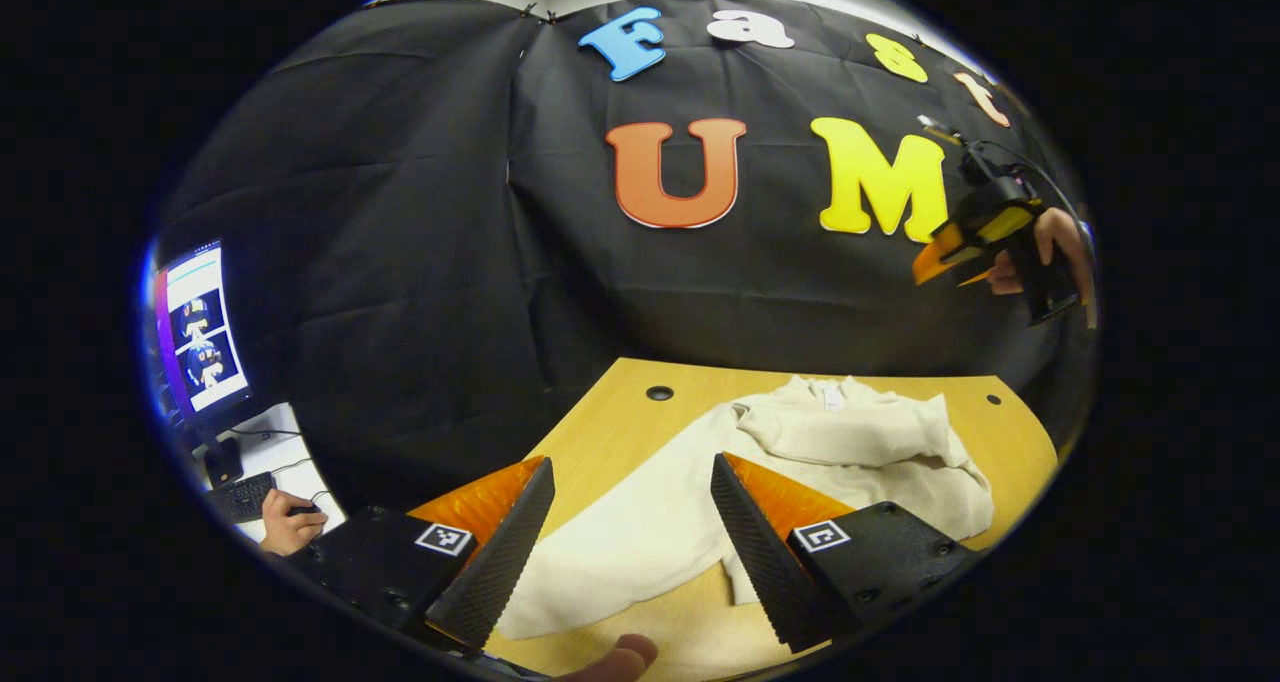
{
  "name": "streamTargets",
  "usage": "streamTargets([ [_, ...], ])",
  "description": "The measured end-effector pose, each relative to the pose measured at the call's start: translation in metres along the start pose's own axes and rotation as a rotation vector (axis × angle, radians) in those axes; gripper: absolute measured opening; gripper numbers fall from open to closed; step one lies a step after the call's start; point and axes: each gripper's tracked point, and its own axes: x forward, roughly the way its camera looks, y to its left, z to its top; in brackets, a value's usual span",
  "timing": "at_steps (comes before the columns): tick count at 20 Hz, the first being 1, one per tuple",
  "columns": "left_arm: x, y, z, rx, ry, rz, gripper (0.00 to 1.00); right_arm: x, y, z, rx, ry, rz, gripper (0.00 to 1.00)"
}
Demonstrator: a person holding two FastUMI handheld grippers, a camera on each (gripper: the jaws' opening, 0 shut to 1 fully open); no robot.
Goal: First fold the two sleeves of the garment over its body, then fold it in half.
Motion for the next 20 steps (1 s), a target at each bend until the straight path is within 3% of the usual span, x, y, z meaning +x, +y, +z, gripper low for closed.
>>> streamTargets([
  [4, -0.002, 0.034, -0.023, 0.000, 0.049, 0.078, 1.00, -0.064, -0.070, -0.003, 0.052, -0.084, -0.065, 0.97],
  [6, -0.001, 0.039, -0.030, -0.010, 0.069, 0.081, 1.00, -0.092, -0.106, -0.005, 0.067, -0.130, -0.121, 0.97],
  [9, 0.001, 0.052, -0.035, -0.011, 0.090, 0.107, 1.00, -0.139, -0.134, -0.020, 0.068, -0.200, -0.165, 0.98],
  [13, 0.003, 0.064, -0.060, -0.066, 0.160, 0.127, 1.00, -0.192, -0.150, -0.036, 0.065, -0.276, -0.194, 0.97],
  [17, 0.005, 0.094, -0.097, -0.120, 0.263, 0.196, 1.00, -0.223, -0.146, -0.049, 0.055, -0.324, -0.207, 0.97],
  [20, 0.001, 0.107, -0.136, -0.255, 0.381, 0.257, 1.00, -0.231, -0.129, -0.050, 0.057, -0.352, -0.166, 0.97],
])
